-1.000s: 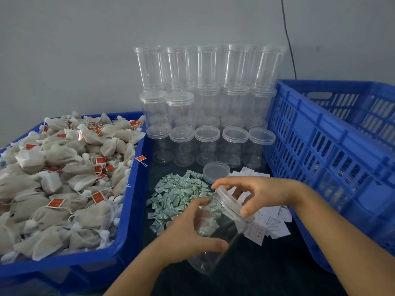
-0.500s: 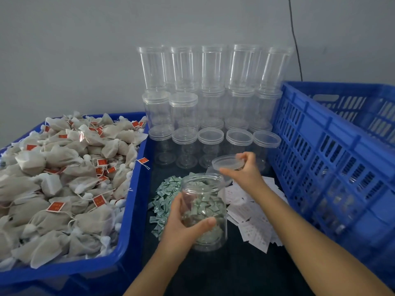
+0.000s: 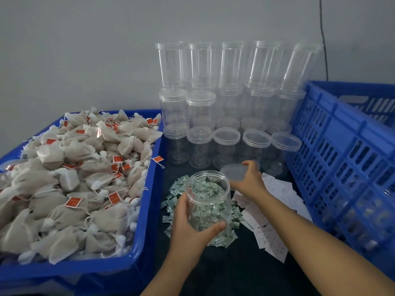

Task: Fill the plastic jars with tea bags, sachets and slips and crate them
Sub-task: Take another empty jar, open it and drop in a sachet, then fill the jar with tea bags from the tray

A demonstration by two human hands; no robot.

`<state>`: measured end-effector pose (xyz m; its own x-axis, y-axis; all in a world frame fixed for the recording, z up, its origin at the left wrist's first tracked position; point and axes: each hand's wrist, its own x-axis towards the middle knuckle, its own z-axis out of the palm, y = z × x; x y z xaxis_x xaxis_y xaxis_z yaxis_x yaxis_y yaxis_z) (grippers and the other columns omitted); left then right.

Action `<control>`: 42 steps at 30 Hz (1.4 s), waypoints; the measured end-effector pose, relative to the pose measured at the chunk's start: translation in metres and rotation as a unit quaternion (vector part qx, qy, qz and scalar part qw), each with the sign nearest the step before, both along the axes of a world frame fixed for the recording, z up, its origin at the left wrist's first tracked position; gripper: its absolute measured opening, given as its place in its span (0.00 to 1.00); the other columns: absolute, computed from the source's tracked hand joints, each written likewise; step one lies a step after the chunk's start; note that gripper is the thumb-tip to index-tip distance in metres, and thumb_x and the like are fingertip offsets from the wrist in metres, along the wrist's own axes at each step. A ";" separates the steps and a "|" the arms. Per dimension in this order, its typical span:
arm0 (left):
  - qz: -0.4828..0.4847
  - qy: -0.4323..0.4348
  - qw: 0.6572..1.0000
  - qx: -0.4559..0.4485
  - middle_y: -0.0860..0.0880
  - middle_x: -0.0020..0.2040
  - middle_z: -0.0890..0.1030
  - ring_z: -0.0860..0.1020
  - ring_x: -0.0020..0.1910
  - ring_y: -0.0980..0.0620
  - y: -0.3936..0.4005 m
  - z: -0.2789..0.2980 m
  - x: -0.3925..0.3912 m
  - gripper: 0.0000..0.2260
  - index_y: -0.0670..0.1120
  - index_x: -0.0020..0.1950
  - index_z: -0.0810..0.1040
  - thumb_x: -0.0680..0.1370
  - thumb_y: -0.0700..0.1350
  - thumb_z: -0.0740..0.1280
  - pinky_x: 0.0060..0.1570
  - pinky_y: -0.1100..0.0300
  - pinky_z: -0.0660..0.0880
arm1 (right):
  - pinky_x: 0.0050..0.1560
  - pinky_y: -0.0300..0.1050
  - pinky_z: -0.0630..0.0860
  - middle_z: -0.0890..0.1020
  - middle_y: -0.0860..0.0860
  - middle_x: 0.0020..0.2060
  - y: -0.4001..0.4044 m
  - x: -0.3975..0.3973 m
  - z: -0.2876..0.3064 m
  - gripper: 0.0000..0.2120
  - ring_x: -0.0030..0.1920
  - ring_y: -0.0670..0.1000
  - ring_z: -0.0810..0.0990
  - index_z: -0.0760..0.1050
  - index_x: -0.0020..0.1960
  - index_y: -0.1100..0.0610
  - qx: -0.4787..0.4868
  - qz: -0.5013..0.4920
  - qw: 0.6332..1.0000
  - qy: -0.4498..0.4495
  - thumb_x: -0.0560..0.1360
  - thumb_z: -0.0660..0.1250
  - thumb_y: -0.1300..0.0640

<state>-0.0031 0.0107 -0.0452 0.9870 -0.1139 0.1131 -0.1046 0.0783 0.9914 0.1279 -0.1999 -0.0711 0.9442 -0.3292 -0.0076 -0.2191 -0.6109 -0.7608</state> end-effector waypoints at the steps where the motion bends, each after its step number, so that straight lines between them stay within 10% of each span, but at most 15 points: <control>1: -0.002 -0.002 1.000 -0.001 0.74 0.54 0.74 0.74 0.55 0.73 -0.001 0.001 0.000 0.40 0.69 0.61 0.66 0.56 0.49 0.82 0.45 0.76 0.73 | 0.64 0.56 0.72 0.68 0.55 0.65 -0.001 0.000 0.001 0.45 0.64 0.58 0.70 0.60 0.70 0.49 -0.001 0.004 1.000 0.004 0.63 0.82 0.44; 9: 0.015 -0.014 0.999 0.036 0.76 0.54 0.73 0.72 0.55 0.75 -0.003 0.008 -0.004 0.38 0.68 0.60 0.66 0.55 0.54 0.80 0.46 0.78 0.71 | 0.72 0.54 0.66 0.64 0.53 0.76 0.007 -0.034 0.033 0.41 0.74 0.54 0.64 0.57 0.78 0.51 0.056 0.041 0.995 -0.072 0.73 0.76 0.47; 14: 0.041 -0.029 0.993 0.107 0.68 0.58 0.72 0.68 0.56 0.77 -0.009 0.020 -0.011 0.41 0.64 0.64 0.62 0.59 0.47 0.82 0.47 0.82 0.66 | 0.60 0.36 0.71 0.73 0.41 0.68 0.028 -0.103 0.060 0.43 0.63 0.38 0.74 0.62 0.70 0.38 0.265 0.165 0.945 -0.097 0.60 0.71 0.24; 17: 0.044 -0.034 0.985 0.163 0.59 0.61 0.72 0.72 0.57 0.67 -0.012 0.031 -0.021 0.39 0.61 0.65 0.64 0.60 0.48 0.81 0.50 0.73 0.72 | 0.66 0.43 0.74 0.72 0.40 0.68 0.038 -0.127 0.057 0.58 0.67 0.39 0.74 0.56 0.75 0.39 0.256 0.267 0.927 -0.064 0.52 0.77 0.25; 21: -0.004 -0.053 0.949 0.310 0.57 0.63 0.68 0.70 0.62 0.59 0.001 0.063 -0.032 0.42 0.55 0.70 0.60 0.62 0.51 0.79 0.60 0.62 0.71 | 0.53 0.41 0.81 0.78 0.45 0.63 0.047 -0.135 0.055 0.47 0.60 0.44 0.81 0.64 0.68 0.40 0.292 0.279 0.911 -0.083 0.54 0.82 0.44; 25: -0.083 -0.075 0.871 0.477 0.56 0.62 0.72 0.71 0.59 0.58 0.043 0.105 -0.026 0.31 0.53 0.68 0.66 0.69 0.51 0.74 0.58 0.61 0.70 | 0.56 0.40 0.79 0.78 0.45 0.62 0.063 -0.140 0.045 0.46 0.62 0.44 0.80 0.66 0.66 0.38 0.301 0.274 0.909 -0.091 0.52 0.83 0.42; 30: 0.065 -0.080 0.861 0.498 0.54 0.57 0.78 0.75 0.51 0.59 0.096 0.137 0.017 0.20 0.50 0.66 0.72 0.75 0.41 0.69 0.44 0.73 0.67 | 0.60 0.38 0.77 0.79 0.34 0.58 0.097 -0.148 0.023 0.52 0.62 0.39 0.78 0.63 0.69 0.36 0.284 0.305 0.907 -0.060 0.50 0.83 0.32; 42: 0.117 -0.028 0.806 0.580 0.44 0.61 0.77 0.75 0.58 0.47 0.134 0.081 0.104 0.18 0.44 0.68 0.71 0.78 0.38 0.62 0.56 0.55 0.72 | 0.60 0.29 0.70 0.72 0.27 0.59 0.130 -0.146 -0.009 0.47 0.66 0.35 0.71 0.58 0.65 0.22 0.212 0.334 0.914 -0.086 0.55 0.82 0.38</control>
